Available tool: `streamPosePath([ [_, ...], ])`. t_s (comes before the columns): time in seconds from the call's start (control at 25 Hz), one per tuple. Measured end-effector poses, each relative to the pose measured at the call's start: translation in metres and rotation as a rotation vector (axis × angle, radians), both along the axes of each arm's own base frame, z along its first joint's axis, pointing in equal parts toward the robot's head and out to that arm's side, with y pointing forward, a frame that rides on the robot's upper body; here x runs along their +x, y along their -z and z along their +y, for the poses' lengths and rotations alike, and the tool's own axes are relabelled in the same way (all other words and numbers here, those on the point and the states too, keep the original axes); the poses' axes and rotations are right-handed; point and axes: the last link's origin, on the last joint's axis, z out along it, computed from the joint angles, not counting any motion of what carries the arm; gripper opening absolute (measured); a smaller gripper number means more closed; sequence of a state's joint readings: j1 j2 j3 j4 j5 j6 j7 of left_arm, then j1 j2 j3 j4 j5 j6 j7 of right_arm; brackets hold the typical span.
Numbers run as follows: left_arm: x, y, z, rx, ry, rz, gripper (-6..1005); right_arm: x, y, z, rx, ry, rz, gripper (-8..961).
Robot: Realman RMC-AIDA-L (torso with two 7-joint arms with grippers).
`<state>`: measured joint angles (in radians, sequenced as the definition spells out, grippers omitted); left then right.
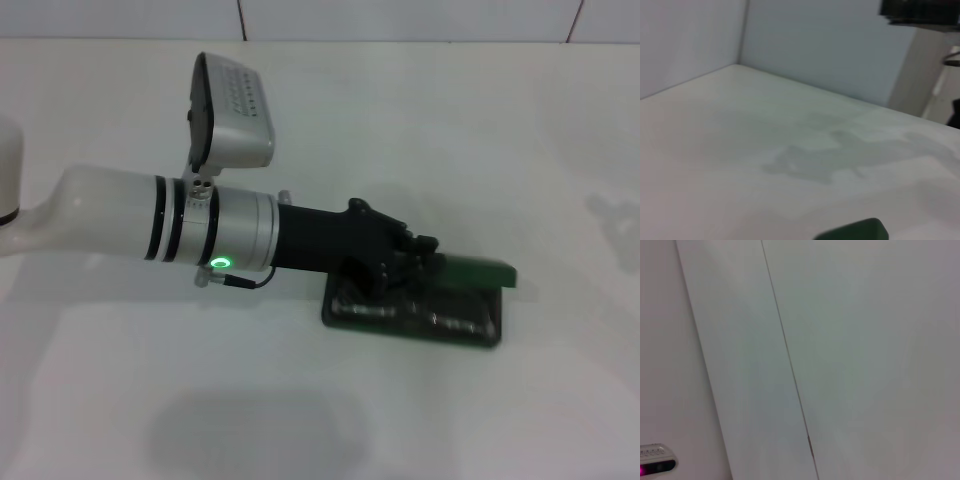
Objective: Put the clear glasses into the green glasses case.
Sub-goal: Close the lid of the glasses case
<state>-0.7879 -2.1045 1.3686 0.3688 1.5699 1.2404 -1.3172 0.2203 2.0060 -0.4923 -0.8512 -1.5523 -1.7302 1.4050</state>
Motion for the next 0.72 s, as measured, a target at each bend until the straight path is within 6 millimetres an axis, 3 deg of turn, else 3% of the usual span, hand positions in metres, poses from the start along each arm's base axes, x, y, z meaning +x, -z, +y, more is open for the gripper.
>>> streamPosePath([
  [0.2, 0.008, 0.001, -0.004, -0.018, 0.036, -0.021, 157, 0.000, -0.001, 0.000, 0.000, -0.001, -0.002, 77],
  [0.72, -0.004, 0.007, -0.018, -0.047, 0.034, -0.010, 156, -0.004, 0.000, 0.006, 0.001, -0.011, 0.000, 89],
])
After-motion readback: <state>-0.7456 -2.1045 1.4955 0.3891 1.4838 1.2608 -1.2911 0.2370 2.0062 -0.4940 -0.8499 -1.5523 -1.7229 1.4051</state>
